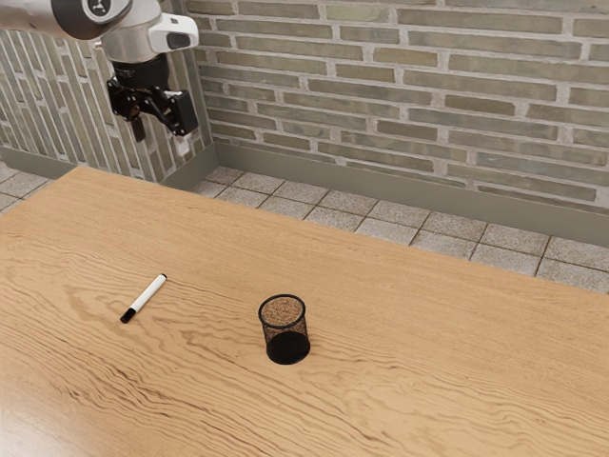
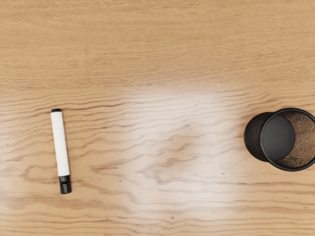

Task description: Put the marker into the pen holder.

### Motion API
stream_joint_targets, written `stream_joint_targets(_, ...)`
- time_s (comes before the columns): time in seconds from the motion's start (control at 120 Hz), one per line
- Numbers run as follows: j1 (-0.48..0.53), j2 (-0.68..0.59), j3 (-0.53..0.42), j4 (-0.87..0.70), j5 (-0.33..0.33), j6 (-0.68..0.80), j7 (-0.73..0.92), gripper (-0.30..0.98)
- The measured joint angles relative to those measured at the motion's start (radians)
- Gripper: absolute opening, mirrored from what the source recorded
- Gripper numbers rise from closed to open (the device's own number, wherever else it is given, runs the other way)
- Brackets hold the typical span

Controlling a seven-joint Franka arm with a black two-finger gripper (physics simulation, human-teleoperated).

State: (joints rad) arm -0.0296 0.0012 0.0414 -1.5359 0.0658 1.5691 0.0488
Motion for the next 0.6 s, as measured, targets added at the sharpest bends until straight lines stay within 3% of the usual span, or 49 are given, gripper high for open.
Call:
stream_joint_targets(0.3,-0.005,0.002,0.013,0.020,0.015,-0.001,-0.012,0.69)
stream_joint_targets(0.383,-0.025,0.060,0.048,-0.155,0.045,0.088,-0.024,0.69)
stream_joint_targets(0.508,0.220,0.219,0.063,-0.320,0.029,0.282,-0.028,0.68)
stream_joint_targets(0.6,0.266,0.243,0.064,-0.425,-0.003,0.419,-0.026,0.69)
